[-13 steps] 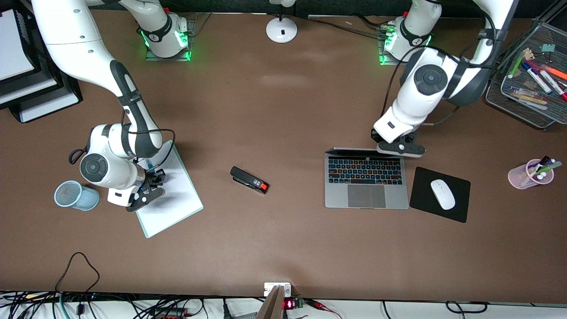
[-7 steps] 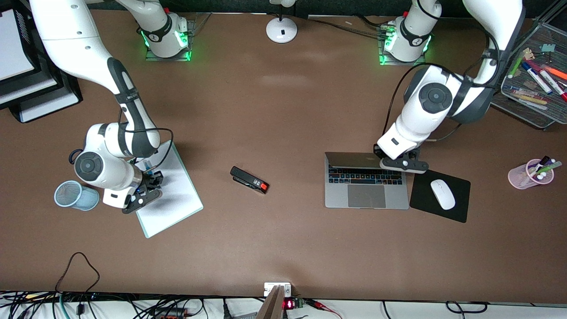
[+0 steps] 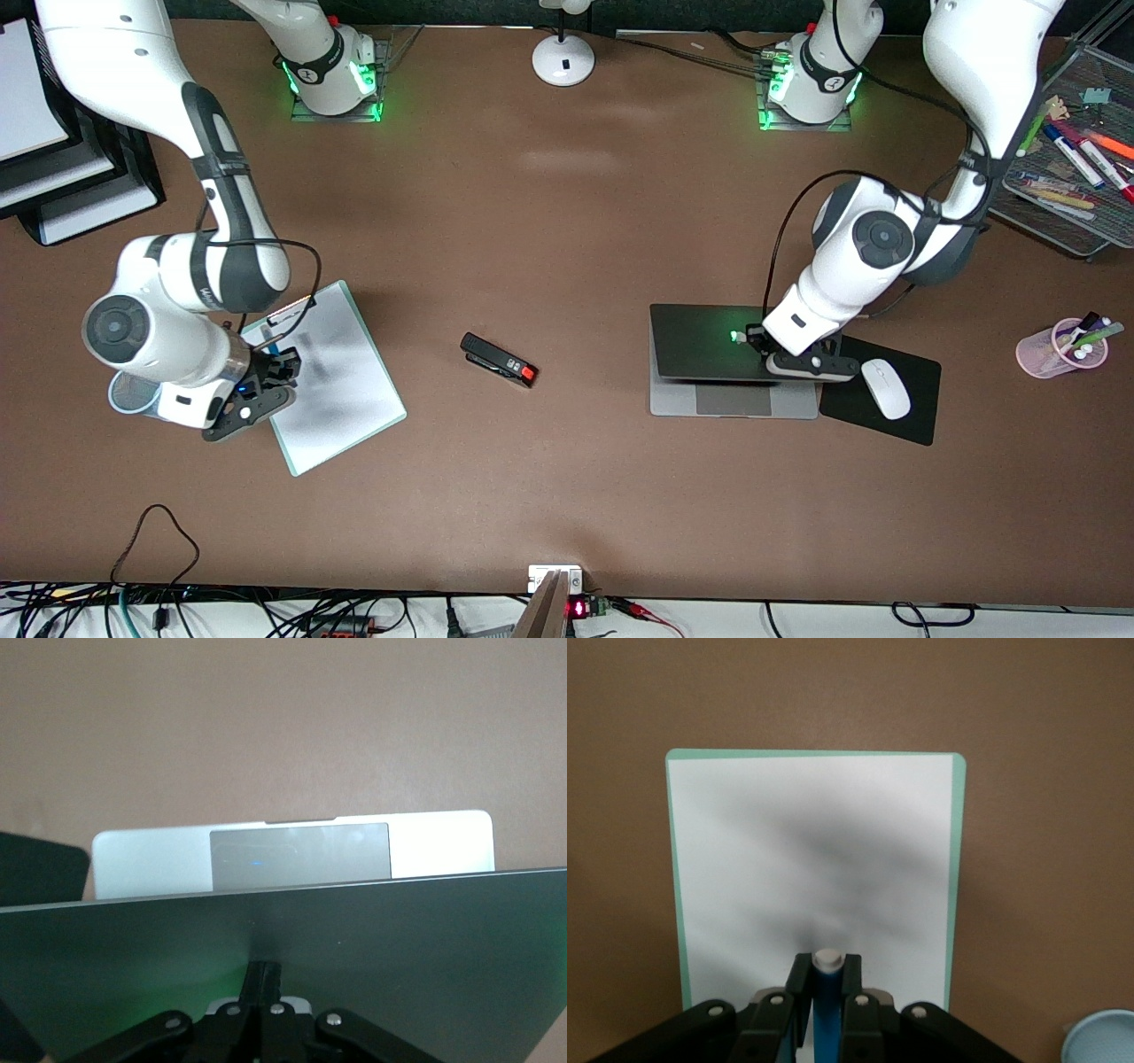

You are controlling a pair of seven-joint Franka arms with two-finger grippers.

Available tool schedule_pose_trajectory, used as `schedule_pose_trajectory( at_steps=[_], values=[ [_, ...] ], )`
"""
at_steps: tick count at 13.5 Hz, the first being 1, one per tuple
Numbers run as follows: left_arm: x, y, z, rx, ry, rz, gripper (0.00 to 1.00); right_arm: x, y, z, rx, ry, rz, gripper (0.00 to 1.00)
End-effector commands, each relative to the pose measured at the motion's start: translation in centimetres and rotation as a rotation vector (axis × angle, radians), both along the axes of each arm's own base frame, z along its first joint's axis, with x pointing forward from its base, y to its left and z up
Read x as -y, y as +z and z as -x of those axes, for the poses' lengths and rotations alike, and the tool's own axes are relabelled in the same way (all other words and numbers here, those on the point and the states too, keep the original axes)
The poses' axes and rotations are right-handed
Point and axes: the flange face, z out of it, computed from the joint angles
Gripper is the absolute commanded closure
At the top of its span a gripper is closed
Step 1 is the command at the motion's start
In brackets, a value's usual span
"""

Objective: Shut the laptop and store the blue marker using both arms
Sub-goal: 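Push the laptop lid down with the left gripper while the right gripper lifts the marker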

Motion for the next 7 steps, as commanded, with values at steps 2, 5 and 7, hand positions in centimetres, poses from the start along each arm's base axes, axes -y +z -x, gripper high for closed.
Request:
schedule_pose_trajectory(
  at_steps=[2, 5, 7],
  values=[
    [0.6, -3.0, -1.5, 0.011, -0.012, 0.017, 1.00, 1.7, 3.8, -1.1, -0.011, 0.068, -0.029, 1.00],
    [0.4, -5.5, -1.8, 0.038, -0.003, 0.057, 1.00, 4.9, 7.5, -0.9, -0.045, 0.143, -0.122, 1.00],
    [1.1, -7.5, -1.5, 0.037, -0.036, 0.054, 1.00, 7.5, 10.3, -0.8, -0.037, 0.216, -0.168, 1.00]
  ],
)
